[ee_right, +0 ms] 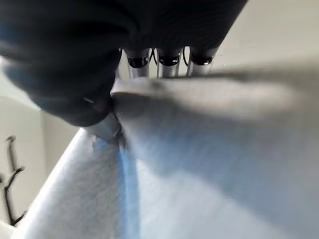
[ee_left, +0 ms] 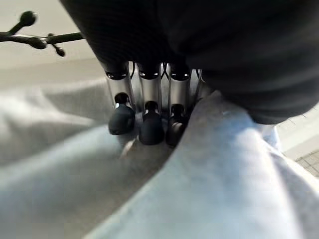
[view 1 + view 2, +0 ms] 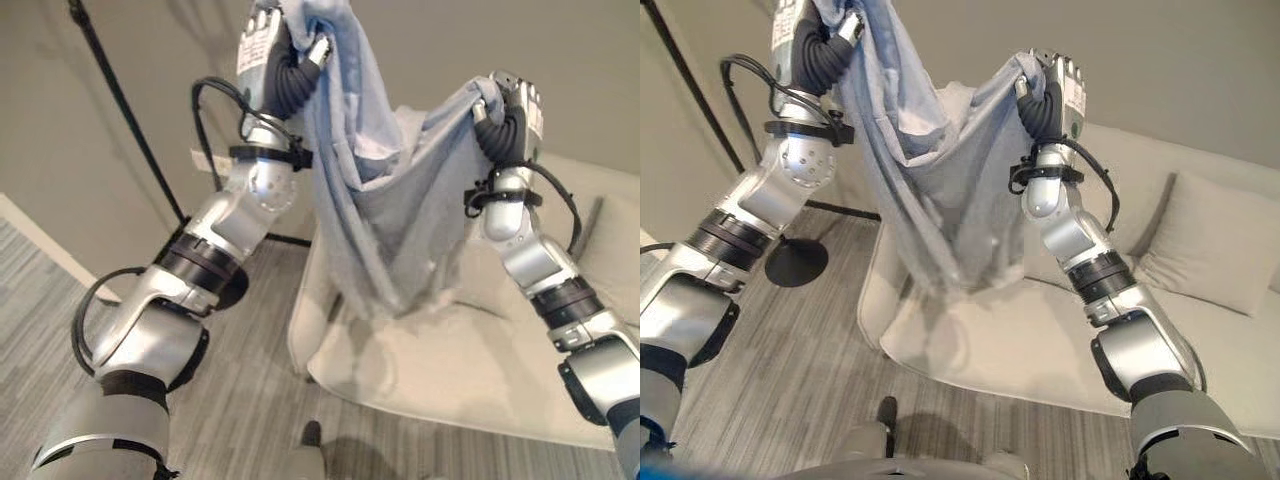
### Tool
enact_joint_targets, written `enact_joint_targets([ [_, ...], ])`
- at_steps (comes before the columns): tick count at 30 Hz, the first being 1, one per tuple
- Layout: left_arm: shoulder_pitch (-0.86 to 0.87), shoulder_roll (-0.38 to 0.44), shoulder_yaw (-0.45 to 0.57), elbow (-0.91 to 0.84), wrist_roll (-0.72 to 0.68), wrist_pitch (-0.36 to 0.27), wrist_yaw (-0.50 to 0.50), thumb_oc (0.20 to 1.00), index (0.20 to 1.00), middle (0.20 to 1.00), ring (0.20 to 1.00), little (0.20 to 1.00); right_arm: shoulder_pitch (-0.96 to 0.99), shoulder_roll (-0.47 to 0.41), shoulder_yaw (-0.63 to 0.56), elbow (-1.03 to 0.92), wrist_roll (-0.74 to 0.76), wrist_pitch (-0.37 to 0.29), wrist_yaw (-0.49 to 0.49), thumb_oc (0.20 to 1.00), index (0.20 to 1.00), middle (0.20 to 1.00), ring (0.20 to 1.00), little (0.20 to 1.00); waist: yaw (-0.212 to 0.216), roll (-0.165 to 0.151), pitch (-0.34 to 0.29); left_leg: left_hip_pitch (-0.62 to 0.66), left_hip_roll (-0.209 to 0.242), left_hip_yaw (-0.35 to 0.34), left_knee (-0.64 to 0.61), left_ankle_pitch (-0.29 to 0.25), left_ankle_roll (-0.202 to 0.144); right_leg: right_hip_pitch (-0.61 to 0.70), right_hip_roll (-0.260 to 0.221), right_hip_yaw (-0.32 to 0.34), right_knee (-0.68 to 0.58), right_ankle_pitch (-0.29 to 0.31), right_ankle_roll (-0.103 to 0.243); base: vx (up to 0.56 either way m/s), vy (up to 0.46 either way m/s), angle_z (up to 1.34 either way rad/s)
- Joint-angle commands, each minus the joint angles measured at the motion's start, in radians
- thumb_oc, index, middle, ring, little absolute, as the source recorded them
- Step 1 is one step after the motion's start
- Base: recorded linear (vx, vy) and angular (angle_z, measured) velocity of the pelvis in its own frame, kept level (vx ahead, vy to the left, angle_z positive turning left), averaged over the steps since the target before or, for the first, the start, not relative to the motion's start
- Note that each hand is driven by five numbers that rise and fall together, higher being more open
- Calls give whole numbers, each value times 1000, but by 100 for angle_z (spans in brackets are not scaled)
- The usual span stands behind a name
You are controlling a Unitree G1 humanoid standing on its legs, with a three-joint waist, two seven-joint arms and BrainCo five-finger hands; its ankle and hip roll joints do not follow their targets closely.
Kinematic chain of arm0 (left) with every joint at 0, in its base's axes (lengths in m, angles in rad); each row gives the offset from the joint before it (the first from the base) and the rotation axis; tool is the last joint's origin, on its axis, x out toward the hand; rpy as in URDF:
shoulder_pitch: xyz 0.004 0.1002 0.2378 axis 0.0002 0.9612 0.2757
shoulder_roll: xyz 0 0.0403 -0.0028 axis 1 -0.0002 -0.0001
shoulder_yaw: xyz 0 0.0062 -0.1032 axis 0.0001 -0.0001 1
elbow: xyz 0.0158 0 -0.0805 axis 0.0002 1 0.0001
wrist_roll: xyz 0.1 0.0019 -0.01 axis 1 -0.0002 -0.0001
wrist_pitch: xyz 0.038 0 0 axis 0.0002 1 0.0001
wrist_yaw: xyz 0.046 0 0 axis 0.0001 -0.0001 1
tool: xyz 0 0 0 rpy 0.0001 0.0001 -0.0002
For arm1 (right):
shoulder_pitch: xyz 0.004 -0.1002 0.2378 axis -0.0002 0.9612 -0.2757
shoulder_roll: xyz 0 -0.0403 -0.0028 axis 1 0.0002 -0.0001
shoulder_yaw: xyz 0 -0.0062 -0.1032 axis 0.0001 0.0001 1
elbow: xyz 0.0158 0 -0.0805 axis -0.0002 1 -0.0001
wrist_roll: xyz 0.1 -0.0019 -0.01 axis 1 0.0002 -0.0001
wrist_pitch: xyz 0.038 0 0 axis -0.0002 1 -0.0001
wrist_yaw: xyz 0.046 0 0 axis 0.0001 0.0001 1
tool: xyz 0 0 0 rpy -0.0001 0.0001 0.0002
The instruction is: Hang the clothes on the sofa on the clothes rack.
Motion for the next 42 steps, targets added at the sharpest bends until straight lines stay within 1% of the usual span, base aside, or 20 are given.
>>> enact_joint_targets([
  [1,-52,-30,28,19,32,-17,0,200,200,200,200,200,-62,-69,-2,4,-20,-36,-27,200,200,200,200,200,17,-16,-79,24,1,47,-50,-55,-106,-22,82,-3,-54,-13,-22,29,57,-4],
  [4,-41,-63,36,30,49,-8,-10,200,200,200,200,200,-59,-90,-6,11,-27,-33,-32,200,200,200,200,200,11,-21,-66,45,-25,58,-49,-69,-97,1,124,17,-116,-1,-39,42,9,6],
  [8,-45,-47,41,12,47,-11,-16,200,200,200,200,200,-68,-100,-2,-1,-29,-31,-23,200,200,200,200,200,7,-4,-72,41,-28,44,3,-105,-88,26,115,19,-177,48,-18,48,-41,0],
  [12,-30,-66,45,1,45,-18,-15,200,200,200,200,200,-62,-108,-4,-18,-34,-30,-21,200,200,200,200,200,-8,10,-58,4,-24,30,93,-125,-92,43,103,9,-185,50,-12,1,37,15],
  [14,-36,-72,45,3,40,-25,-18,200,200,200,200,200,-73,-125,-3,-12,-33,-31,-25,200,200,200,200,200,-22,19,-54,-26,23,49,96,-107,-107,47,93,-4,-193,55,-4,-20,128,10],
  [15,-37,-72,45,4,40,-26,-18,200,200,200,200,200,-74,-126,-2,-11,-33,-31,-26,200,200,200,200,200,-22,19,-55,-27,24,49,94,-105,-108,46,93,-4,-193,56,-5,8,131,3],
  [22,-50,-71,30,28,21,-31,-3,200,200,200,200,200,-68,-153,-15,11,-22,-31,-54,200,200,200,200,200,-44,6,-68,-60,239,35,-52,-7,-148,29,37,-5,-168,16,34,36,211,9],
  [23,-49,-72,29,29,21,-31,-3,200,200,200,200,200,-67,-153,-16,11,-22,-31,-54,200,200,200,200,200,-43,7,-68,-55,241,35,-59,-4,-150,29,39,-6,-166,14,33,122,383,-6],
  [24,-39,-80,26,28,17,-34,0,200,200,200,200,200,-50,-159,-22,10,-22,-27,-56,200,200,200,200,200,-43,17,-72,-53,288,29,-77,22,-170,44,14,-3,-156,0,49,136,428,1],
  [26,-38,-84,16,26,9,-35,3,200,200,200,200,200,-32,-159,-30,12,-22,-25,-57,200,200,200,200,200,-33,38,-72,-49,305,-14,-79,38,-197,66,-8,4,-144,-7,63,137,472,6],
  [28,-38,-85,15,26,9,-34,3,200,200,200,200,200,-29,-160,-32,11,-22,-25,-56,200,200,200,200,200,-34,39,-70,-49,306,-19,-76,36,-199,70,-7,1,-144,-8,63,89,392,-1],
  [29,-49,-102,13,30,11,-36,-5,200,200,200,200,200,3,-159,-56,10,-40,-12,-31,200,200,200,200,200,-31,70,-95,-27,289,-69,-46,24,-242,84,-65,3,-126,24,69,163,754,0],
  [31,-45,-105,11,26,13,-34,-8,200,200,200,200,200,17,-154,-66,-4,-51,-2,-19,200,200,200,200,200,-31,65,-100,-23,273,-64,-31,3,-239,78,-88,6,-119,42,69,108,635,17],
  [33,-60,-101,-2,19,15,-32,-13,200,200,200,200,200,20,-110,-78,-8,-61,13,-23,200,200,200,200,200,-24,43,-110,13,218,-8,-21,-65,-208,40,-174,3,-116,145,69,53,635,18],
  [34,-50,-93,2,3,18,-29,-11,200,200,200,200,200,30,-79,-89,-12,-47,9,-31,200,200,200,200,200,-20,40,-103,18,198,17,-17,-66,-195,14,-205,-17,-108,220,69,22,508,-8],
  [37,-35,-63,19,-30,42,-18,-5,200,200,200,200,200,24,-51,-84,-10,-53,12,-31,200,200,200,200,200,-11,34,-102,46,167,62,-22,-81,-176,7,-234,-64,-104,221,69,9,448,-23],
  [39,-43,-53,18,-41,54,-17,-4,200,200,200,200,200,20,-53,-82,-17,-60,11,-30,200,200,200,200,200,-14,6,-102,58,94,57,-37,-90,-140,-5,-165,4,-67,133,61,42,424,-10],
  [40,-43,-53,18,-41,54,-17,-4,200,200,200,200,200,19,-53,-82,-17,-60,11,-30,200,200,200,200,200,-14,6,-103,57,93,58,-38,-90,-140,-7,-166,5,-66,133,61,39,330,29],
  [41,-52,-49,14,-20,48,-17,-10,200,200,200,200,200,-11,-70,-60,1,-52,2,-22,200,200,200,200,200,-6,-9,-104,66,54,64,-39,-94,-120,-8,-79,12,-62,67,34,10,254,27],
  [42,-54,-48,19,-19,45,-15,-12,200,200,200,200,200,-18,-69,-53,2,-48,-1,-20,200,200,200,200,200,-1,-16,-103,65,39,67,-41,-86,-112,-16,-51,2,-64,60,23,19,290,23],
])
